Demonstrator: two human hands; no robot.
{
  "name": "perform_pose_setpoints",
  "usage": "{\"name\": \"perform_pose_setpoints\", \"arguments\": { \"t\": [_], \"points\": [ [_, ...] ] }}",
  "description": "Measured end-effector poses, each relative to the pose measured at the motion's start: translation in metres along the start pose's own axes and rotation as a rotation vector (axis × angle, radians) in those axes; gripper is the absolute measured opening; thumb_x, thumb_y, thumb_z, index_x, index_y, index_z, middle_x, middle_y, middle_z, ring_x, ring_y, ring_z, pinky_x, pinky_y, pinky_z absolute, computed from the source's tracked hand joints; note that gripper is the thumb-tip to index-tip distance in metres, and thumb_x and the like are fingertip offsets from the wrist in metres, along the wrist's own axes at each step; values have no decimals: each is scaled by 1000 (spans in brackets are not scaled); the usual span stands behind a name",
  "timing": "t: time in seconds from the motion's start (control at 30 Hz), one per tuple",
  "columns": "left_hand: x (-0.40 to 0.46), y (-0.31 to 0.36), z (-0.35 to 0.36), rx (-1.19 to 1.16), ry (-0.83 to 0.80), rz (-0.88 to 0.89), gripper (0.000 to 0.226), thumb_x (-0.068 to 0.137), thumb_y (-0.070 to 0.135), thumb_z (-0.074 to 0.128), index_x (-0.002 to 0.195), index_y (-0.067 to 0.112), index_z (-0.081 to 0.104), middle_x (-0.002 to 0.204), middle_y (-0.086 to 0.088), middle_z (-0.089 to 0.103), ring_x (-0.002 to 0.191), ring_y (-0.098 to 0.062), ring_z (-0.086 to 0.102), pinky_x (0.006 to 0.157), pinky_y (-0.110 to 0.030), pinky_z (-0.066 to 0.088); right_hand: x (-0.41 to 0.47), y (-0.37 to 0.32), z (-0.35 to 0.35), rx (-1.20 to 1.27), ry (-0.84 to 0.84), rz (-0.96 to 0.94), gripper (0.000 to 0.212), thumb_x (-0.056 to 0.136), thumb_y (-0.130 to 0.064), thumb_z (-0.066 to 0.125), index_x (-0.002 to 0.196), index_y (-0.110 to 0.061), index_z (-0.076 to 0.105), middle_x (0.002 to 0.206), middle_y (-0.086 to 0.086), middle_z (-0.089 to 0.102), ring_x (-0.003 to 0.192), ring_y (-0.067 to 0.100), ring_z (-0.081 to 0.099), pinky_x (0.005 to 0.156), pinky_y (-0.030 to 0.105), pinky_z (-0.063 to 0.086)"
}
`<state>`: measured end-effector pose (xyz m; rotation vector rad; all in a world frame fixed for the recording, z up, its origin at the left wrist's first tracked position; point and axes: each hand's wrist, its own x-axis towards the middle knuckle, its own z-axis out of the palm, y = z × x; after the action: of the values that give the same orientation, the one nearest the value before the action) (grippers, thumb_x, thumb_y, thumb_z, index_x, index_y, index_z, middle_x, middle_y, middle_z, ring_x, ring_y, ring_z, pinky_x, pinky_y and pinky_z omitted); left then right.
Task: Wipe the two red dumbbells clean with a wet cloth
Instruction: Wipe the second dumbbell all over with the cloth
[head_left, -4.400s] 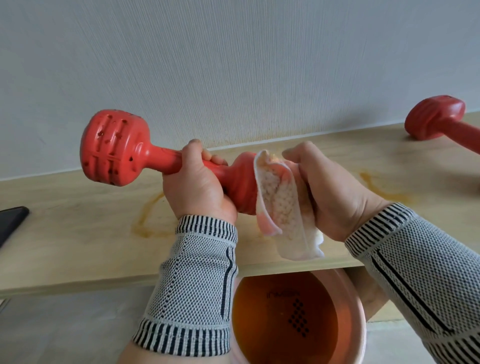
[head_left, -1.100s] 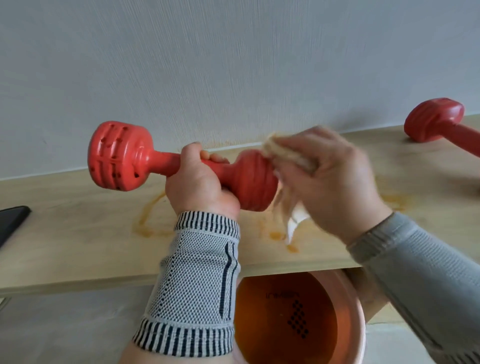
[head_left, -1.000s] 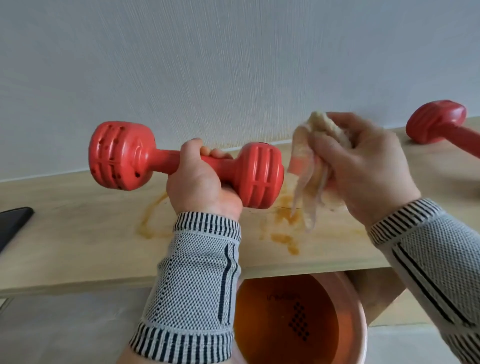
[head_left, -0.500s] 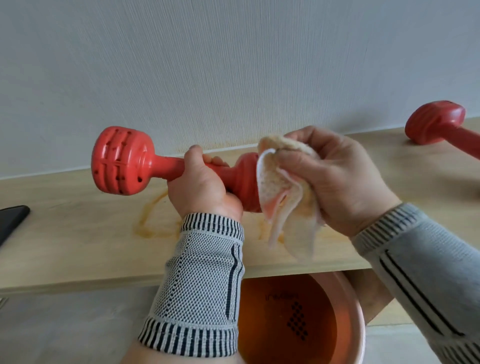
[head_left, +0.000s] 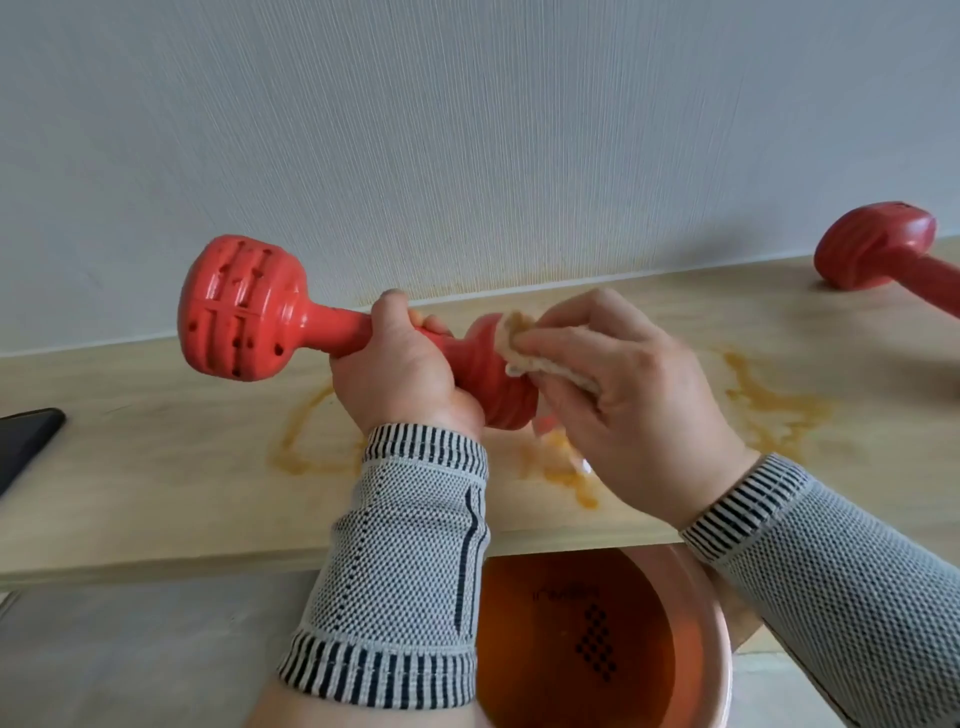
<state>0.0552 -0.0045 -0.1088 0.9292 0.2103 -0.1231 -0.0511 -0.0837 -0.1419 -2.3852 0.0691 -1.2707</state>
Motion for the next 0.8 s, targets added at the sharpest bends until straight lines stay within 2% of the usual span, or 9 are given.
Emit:
{"name": "perform_pose_setpoints", "arguments": {
  "t": [0.13,0.3,0.4,0.53,0.63,0.7,0.8],
  "points": [
    [4,6,-2,-71,-13,-65,22,87,10,62,69,14,50,54,4,50,50,-13,51,52,-25,50,-5,-5,-2,-4,-75,-106,16,87,-9,64,97,-10,76,98,6,68,70,12,61,70,31,55],
    [-10,2,2,-28,-83,-1,23,86,2,57,68,11,47,52,1,45,44,-13,47,50,-25,46,12,4,-8,11,28,99,22,89,-19,61,104,-16,76,100,-3,68,86,8,62,75,11,45],
    [-9,1,2,1,-82,20,23,86,2,57,67,12,48,50,3,46,44,-12,48,49,-24,46,9,4,-7,25,14,108,22,88,-17,61,104,-15,76,100,-3,68,83,8,64,75,21,51],
    [2,7,-4,-18,-42,-38,21,86,7,59,68,13,49,54,2,49,49,-14,50,54,-26,49,0,-8,-3,29,-100,-25,19,87,-11,62,100,-12,76,100,2,67,69,14,63,67,33,56],
    [0,7,-4,-34,-61,-73,25,86,5,58,65,12,48,49,3,48,45,-13,48,50,-24,47,6,-4,-4,61,-69,31,21,86,-11,62,101,-13,76,99,0,68,70,6,60,70,22,53],
    [-6,4,-2,-28,-87,-73,25,85,3,58,64,12,48,47,3,47,43,-13,48,49,-24,46,12,1,-7,71,-3,105,22,88,-15,61,104,-15,76,100,-4,68,80,3,62,74,16,50],
    [-8,2,-1,-2,-88,-56,23,85,2,58,66,11,48,47,3,47,42,-13,48,53,-27,46,12,1,-7,56,21,121,23,88,-14,60,105,-16,76,99,-4,68,82,5,63,75,19,51]
  ]
}}
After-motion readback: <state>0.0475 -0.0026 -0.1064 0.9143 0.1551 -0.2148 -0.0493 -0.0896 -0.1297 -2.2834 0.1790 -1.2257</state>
